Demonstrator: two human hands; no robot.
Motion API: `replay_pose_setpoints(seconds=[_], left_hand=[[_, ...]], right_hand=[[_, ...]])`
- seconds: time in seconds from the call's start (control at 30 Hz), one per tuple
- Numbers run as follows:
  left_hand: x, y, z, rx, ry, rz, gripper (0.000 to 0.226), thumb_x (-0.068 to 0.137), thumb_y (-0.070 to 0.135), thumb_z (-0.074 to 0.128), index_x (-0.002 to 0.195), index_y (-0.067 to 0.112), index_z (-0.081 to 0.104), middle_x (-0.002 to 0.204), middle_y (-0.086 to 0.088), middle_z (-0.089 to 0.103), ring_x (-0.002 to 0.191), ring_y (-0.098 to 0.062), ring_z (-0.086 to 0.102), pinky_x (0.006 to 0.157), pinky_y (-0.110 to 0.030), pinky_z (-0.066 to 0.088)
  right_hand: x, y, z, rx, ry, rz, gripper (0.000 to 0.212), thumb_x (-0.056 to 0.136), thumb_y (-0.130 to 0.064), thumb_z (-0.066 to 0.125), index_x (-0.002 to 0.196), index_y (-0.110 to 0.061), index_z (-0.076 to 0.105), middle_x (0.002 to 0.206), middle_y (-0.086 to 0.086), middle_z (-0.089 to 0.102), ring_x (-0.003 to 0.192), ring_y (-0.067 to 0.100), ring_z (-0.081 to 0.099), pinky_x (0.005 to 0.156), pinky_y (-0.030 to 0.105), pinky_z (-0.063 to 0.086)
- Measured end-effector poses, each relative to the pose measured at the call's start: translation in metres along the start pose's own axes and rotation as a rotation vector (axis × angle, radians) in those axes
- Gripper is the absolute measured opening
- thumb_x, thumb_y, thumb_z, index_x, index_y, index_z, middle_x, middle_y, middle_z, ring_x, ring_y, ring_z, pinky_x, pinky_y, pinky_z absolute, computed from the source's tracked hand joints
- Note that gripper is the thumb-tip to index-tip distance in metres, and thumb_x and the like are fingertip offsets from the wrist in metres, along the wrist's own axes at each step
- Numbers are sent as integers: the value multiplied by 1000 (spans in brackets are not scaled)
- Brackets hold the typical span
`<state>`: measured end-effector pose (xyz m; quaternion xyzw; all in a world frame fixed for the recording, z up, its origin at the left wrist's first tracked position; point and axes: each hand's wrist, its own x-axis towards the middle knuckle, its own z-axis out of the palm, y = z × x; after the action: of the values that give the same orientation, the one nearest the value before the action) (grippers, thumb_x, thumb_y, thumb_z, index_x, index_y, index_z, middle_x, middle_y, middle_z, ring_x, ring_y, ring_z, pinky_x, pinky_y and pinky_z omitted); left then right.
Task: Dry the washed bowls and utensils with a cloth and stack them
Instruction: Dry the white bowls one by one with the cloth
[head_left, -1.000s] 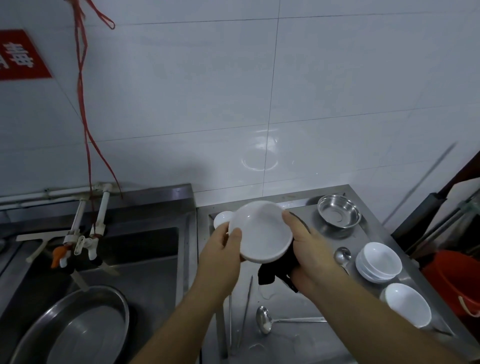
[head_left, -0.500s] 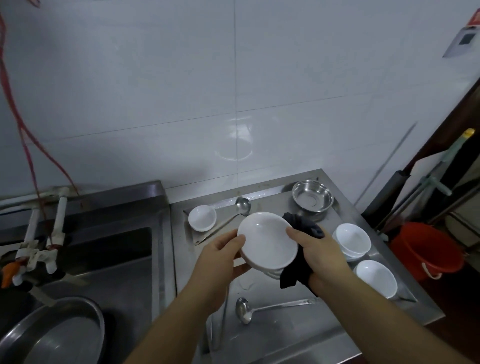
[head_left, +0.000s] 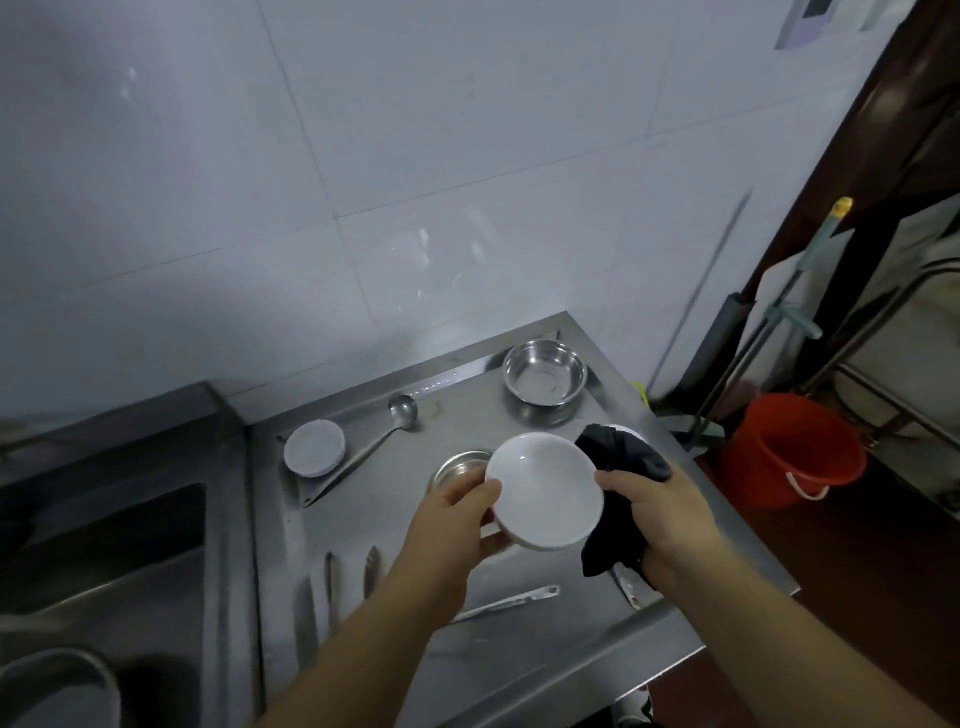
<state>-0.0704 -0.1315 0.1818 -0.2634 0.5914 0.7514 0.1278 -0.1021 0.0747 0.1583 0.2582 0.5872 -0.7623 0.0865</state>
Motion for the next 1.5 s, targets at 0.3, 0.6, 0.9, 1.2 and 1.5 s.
replay_pose_setpoints(seconds=[0.3,0.6,0.9,1.2,1.5], left_hand=[[38,-28,139,-31,72,-102,24,102,8,63,123,17,69,120,-11,72,108,-30,71,79,-39,65],[69,-71,216,13,134,-176,18,100,7,65,118,10,66,121,-14,70,111,-34,70,76,-36,66],[101,-146,230,172,218,-284,21,96,9,63,109,21,73,115,-4,73,106,-25,70,87,-45,65],[119,-189,220,306,327,-329,24,96,12,62,103,30,77,103,4,78,97,-18,74,88,-41,65],[135,-199,208,373,372,-316,26,99,11,60,111,29,74,94,8,75,79,-18,72,73,-38,67]], right_hand=[[81,-47,-111,-93,1,-62,42,80,15,75,98,-23,77,106,23,77,87,38,74,80,54,60],[137,-38,-186,-272,52,3,49,75,7,78,99,-36,73,97,3,77,95,34,74,85,58,62],[160,11,-223,-431,74,95,46,80,-12,79,113,-43,70,104,-7,75,96,26,72,84,59,62],[177,48,-221,-557,40,106,41,88,-6,73,101,-43,62,101,-5,71,93,20,68,84,45,58],[185,65,-203,-645,39,65,40,89,-7,70,91,-45,56,91,-9,67,86,14,65,79,43,55]])
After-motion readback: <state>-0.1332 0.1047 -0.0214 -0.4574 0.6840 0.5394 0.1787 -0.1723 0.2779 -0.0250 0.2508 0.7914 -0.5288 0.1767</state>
